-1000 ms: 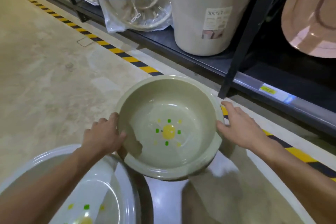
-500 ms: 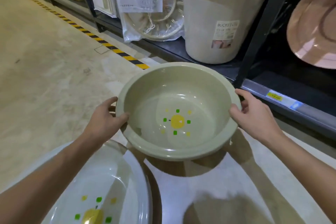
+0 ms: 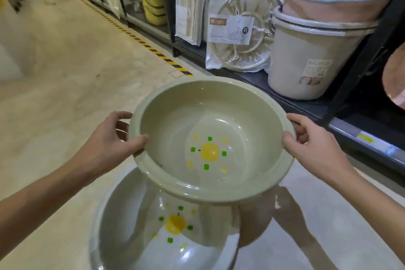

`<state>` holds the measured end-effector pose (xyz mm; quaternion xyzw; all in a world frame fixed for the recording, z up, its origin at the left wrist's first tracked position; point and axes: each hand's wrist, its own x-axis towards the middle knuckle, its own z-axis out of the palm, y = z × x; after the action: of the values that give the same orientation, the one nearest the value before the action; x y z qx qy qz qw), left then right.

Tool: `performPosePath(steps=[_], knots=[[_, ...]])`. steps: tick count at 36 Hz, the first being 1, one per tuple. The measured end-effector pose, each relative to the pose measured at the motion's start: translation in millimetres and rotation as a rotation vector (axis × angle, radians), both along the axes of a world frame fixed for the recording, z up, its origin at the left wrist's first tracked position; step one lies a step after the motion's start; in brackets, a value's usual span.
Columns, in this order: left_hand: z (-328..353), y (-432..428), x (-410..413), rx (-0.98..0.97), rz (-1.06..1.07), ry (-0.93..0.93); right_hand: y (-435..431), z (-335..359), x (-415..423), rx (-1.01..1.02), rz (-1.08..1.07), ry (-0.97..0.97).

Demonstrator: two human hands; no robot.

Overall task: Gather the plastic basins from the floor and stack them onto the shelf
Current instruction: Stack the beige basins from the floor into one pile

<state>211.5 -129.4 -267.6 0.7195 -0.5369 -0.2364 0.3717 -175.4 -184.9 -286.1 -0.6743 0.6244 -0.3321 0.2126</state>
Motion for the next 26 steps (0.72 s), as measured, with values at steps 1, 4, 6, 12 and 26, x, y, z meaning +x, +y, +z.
performPosePath(steps=[1, 4, 6, 12, 26], knots=[[1, 11, 8, 0.009, 0.012, -0.009, 7, 2, 9, 0.004, 0.024, 0.004], [2, 45, 31, 0.033, 0.038, -0.024, 24, 3, 31, 0.003, 0.084, 0.001], [-1, 68, 43, 0.051, 0.055, -0.041, 33, -1, 44, -0.006, 0.108, -0.015], [-24, 122, 65, 0.092, 0.106, -0.053, 57, -29, 70, 0.044, 0.161, -0.018], [-89, 161, 68, 0.183, 0.096, -0.077, 81, -85, 81, 0.071, 0.213, 0.067]])
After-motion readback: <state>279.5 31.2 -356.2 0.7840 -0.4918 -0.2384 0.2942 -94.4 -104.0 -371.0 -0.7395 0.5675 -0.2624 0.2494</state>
